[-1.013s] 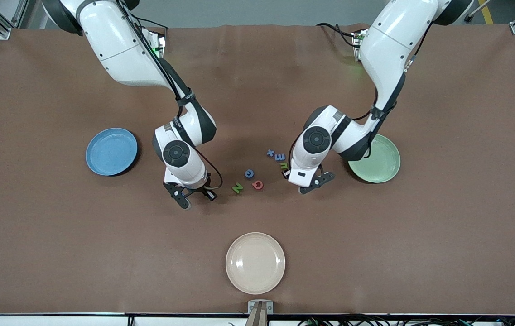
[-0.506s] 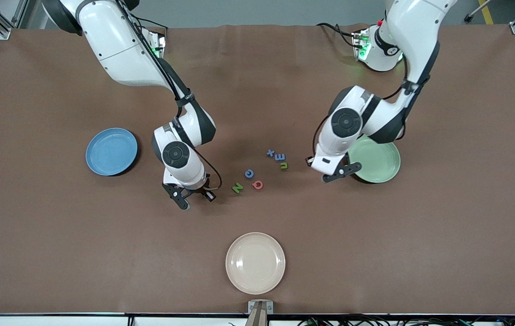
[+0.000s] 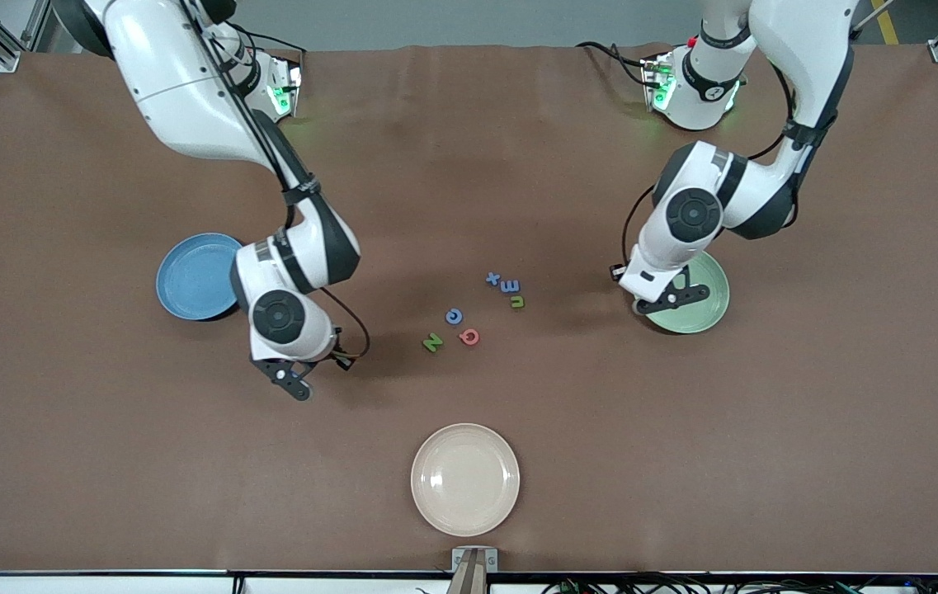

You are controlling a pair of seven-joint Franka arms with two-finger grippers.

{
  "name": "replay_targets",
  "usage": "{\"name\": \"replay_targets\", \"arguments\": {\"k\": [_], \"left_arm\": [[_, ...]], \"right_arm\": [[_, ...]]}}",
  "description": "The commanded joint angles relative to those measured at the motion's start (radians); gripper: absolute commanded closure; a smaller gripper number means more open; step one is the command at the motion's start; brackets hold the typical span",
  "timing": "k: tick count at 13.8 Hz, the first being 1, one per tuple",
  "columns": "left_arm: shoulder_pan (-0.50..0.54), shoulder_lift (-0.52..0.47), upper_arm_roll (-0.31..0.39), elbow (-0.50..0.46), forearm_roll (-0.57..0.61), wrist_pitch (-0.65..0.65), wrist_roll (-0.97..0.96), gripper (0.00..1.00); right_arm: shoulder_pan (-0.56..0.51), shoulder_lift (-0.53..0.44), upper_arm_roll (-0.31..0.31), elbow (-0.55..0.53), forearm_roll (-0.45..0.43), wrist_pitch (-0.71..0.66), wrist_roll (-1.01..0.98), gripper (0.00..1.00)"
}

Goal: Sort uppercase to blue plate, lowercase to green plate
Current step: 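Carry the b and B to the green and blue plates, releasing them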

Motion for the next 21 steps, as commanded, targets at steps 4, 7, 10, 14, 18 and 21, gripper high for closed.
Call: {"name": "replay_targets", "arguments": {"k": [4,7,10,14,18,21], "left_arm": [[0.127,-0.066,-0.008,-0.154,0.017,0.127,0.185,0.83],[0.185,-0.066,-0.008,-0.194,0.017,0.178,0.292,0.83],[0.21,-0.055,-0.008,-0.222,0.019,0.24,0.357,0.83],[0.227,-0.053,-0.008,-0.233,0.036,0.253,0.37,0.78],[0.225,-0.056,-0.009,-0.227,0.036,0.253,0.392,0.32],[0.22,-0.061,-0.041,-0.211,0.036,0.251,0.379,0.05]], "right_arm": [[-0.137,-0.292,0.017,-0.334,-0.019,0.014,-0.214,0.99],[-0.212,-0.418,0.017,-0.482,-0.018,0.04,-0.343,1.0],[-0.283,-0.501,0.017,-0.631,-0.018,0.135,-0.444,1.0],[-0.356,-0.501,0.019,-0.753,-0.018,0.29,-0.529,1.0],[-0.398,-0.493,0.019,-0.779,-0.015,0.32,-0.572,0.85],[-0.401,-0.492,0.02,-0.774,-0.012,0.292,-0.572,0.33]]}}
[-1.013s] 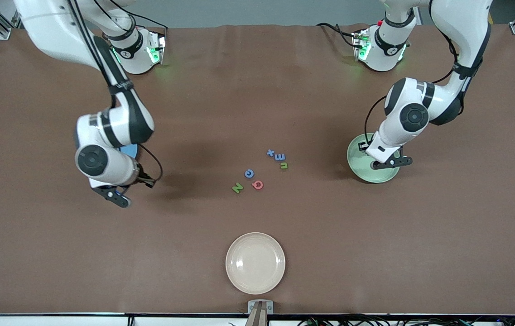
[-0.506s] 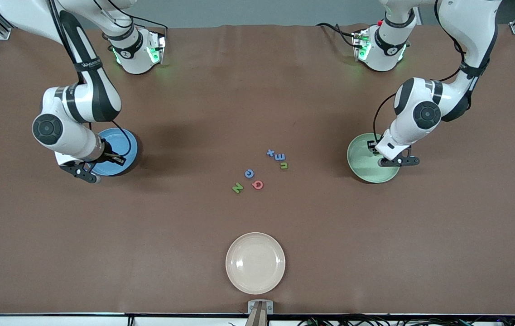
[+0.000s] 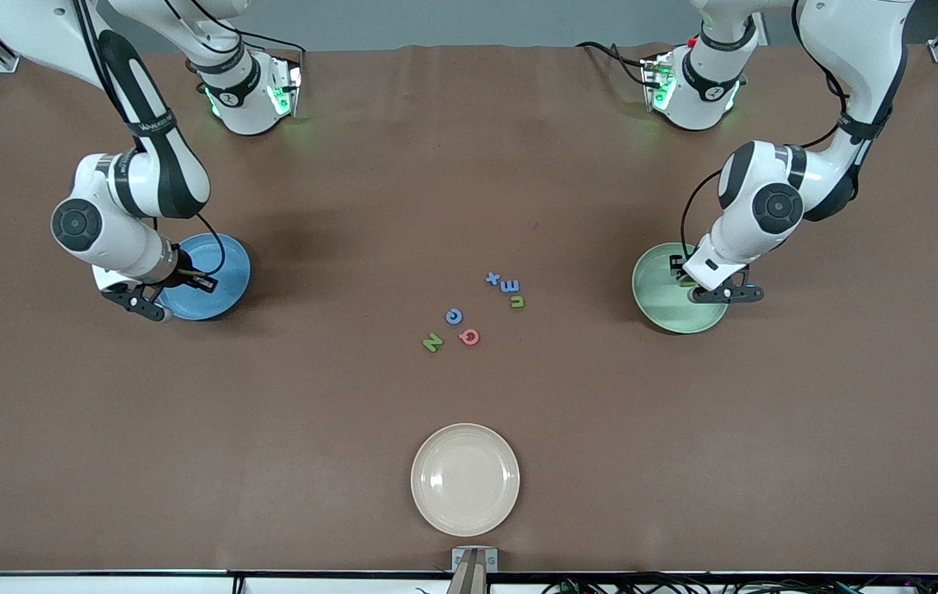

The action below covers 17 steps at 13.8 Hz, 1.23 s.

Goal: Sort uppercase to blue plate, lowercase to green plate
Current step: 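Carry the b and B to the green and blue plates, releasing them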

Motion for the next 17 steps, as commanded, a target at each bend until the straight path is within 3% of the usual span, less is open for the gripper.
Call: {"name": "replay_targets", "arguments": {"k": [1,4,7,9,13,17], "left_arm": [[0.008,-0.028,-0.046,0.003,0.017,0.002,-0.013,0.01],[0.005,-0.022,-0.126,0.057,0.016,-0.004,-0.198,0.01],[-0.021,0.036,-0.207,0.156,0.016,-0.007,-0.452,0.01],[-0.09,0.094,-0.215,0.234,0.014,-0.007,-0.621,0.01],[-0.176,0.209,-0.215,0.366,0.014,-0.007,-0.68,0.01],[-0.277,0.309,-0.199,0.488,0.031,-0.036,-0.798,0.01]], "right_arm": [[-0.018,-0.025,0.023,-0.012,0.0,-0.028,-0.003,0.01],[-0.009,-0.034,0.028,0.009,0.002,-0.055,0.004,0.0],[0.058,-0.034,0.029,0.13,0.057,-0.199,0.066,0.0],[0.143,-0.025,0.028,0.242,0.071,-0.301,0.201,0.0],[0.273,0.001,0.028,0.317,0.115,-0.284,0.379,0.0],[0.4,0.073,0.026,0.342,0.154,-0.124,0.506,0.0]]}}
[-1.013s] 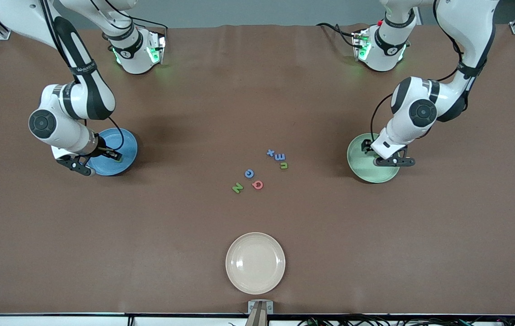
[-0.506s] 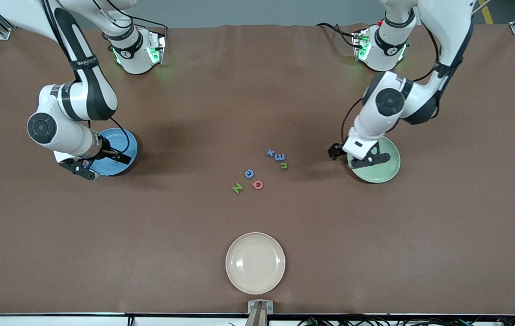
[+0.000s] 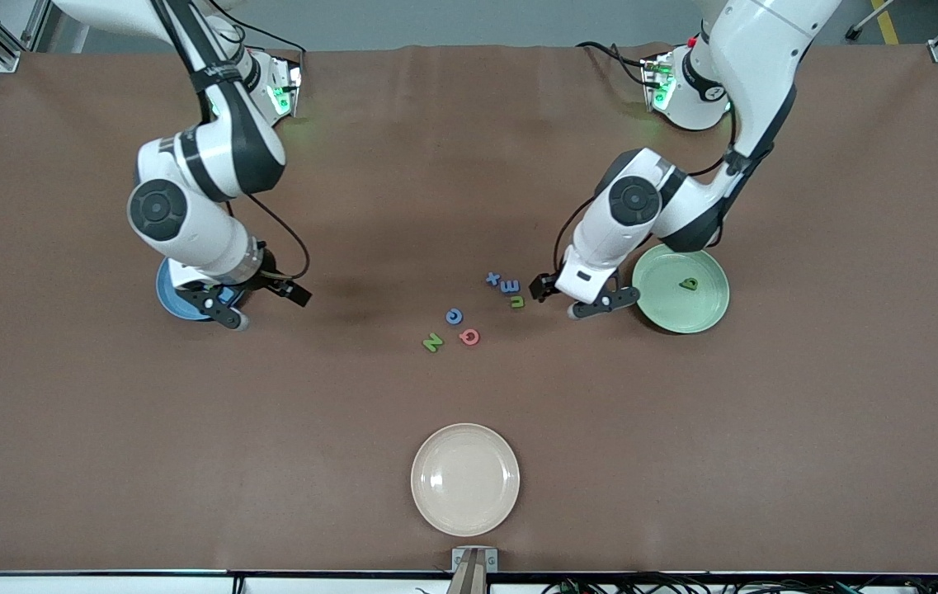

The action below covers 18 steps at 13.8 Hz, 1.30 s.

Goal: Sort uppercase to blue plate, lowercase to green plate
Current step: 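Carry the b and B to the green and blue plates, releasing them, then grasp the green u with the left gripper while the right gripper grasps the Z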

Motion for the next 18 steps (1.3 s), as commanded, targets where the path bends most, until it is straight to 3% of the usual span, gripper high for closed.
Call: {"name": "replay_targets", "arguments": {"k": [1,4,6,9,15,18], "left_arm": [[-0.061,0.077,0.017,0.108,0.044,-0.055,-0.079,0.01],[-0.113,0.138,0.032,0.18,0.073,-0.095,-0.153,0.01],[-0.174,0.169,0.078,0.224,0.107,-0.13,-0.195,0.02],[-0.234,0.186,0.124,0.235,0.107,-0.132,-0.21,0.1],[-0.253,0.218,0.128,0.254,0.107,-0.133,-0.21,0.28],[-0.254,0.238,0.14,0.278,0.115,-0.133,-0.208,0.31]], "right_arm": [[0.097,0.106,-0.01,0.07,0.013,0.08,0.14,0.0],[0.183,0.247,-0.012,0.221,0.001,0.086,0.304,0.0],[0.232,0.322,-0.015,0.295,-0.003,0.1,0.371,0.0],[0.275,0.397,-0.018,0.338,-0.008,0.161,0.439,0.0],[0.316,0.534,-0.019,0.481,-0.115,0.172,0.598,0.0],[0.321,0.588,-0.019,0.538,-0.12,0.171,0.62,0.01]]}}
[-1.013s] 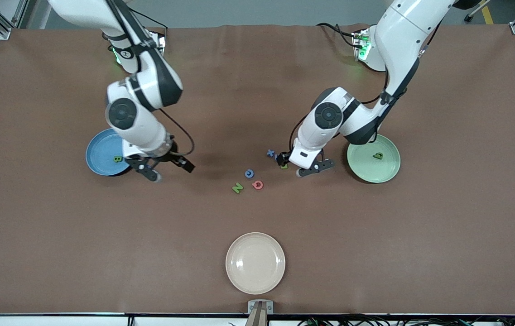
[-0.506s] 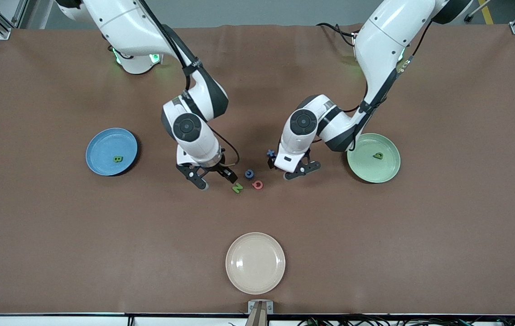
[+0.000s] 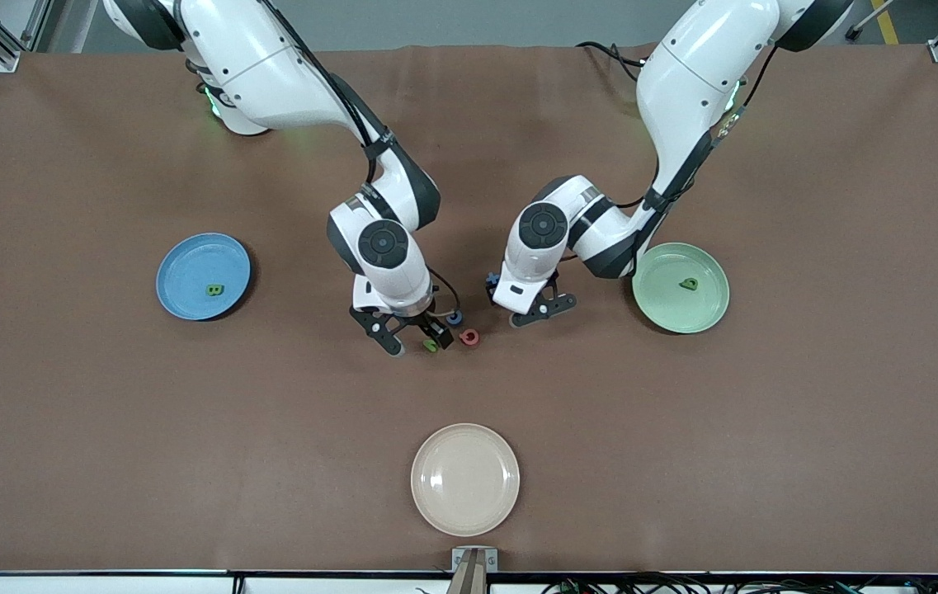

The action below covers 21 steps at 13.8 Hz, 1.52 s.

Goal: Sort uppercase to blue plate, lowercase to green plate
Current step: 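Grasp the green u with the left gripper while the right gripper grasps the Z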

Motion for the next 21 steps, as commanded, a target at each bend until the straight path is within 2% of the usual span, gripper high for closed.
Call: {"name": "replay_targets", "arguments": {"k": [1,5,7,10,13,15,17,19,21], "left_arm": [[-0.018,0.029,0.021,0.055,0.034,-0.022,-0.022,0.33],[-0.018,0.035,0.021,0.057,0.038,-0.022,-0.022,0.45],[-0.018,0.035,0.021,0.057,0.038,-0.022,-0.023,0.52],[-0.02,0.032,0.02,0.057,0.038,-0.022,-0.023,0.53],[-0.024,0.03,0.02,0.056,0.036,-0.022,-0.023,0.63],[-0.024,0.032,0.02,0.054,0.036,-0.022,-0.023,0.73],[-0.021,0.026,0.02,0.049,0.027,-0.037,-0.025,0.83],[-0.009,0.019,0.02,0.048,0.03,-0.077,-0.023,0.89],[-0.001,-0.013,0.018,0.027,0.03,-0.111,-0.019,0.92]], "right_arm": [[0.014,0.07,-0.012,0.088,-0.02,-0.016,0.039,0.02],[0.013,0.107,-0.013,0.129,-0.021,-0.017,0.048,0.09],[0.011,0.11,-0.013,0.129,-0.034,-0.019,0.047,0.14],[0.011,0.115,-0.013,0.129,-0.04,-0.022,0.047,0.23],[0.01,0.117,-0.013,0.129,-0.041,-0.032,0.047,0.35],[0.008,0.115,-0.015,0.131,-0.041,-0.045,0.047,0.49],[0.011,0.115,-0.021,0.131,-0.041,-0.048,0.045,0.71],[0.011,0.115,-0.022,0.131,-0.044,-0.048,0.045,0.91],[-0.004,0.11,-0.022,0.137,-0.05,-0.084,0.035,0.99]]}}
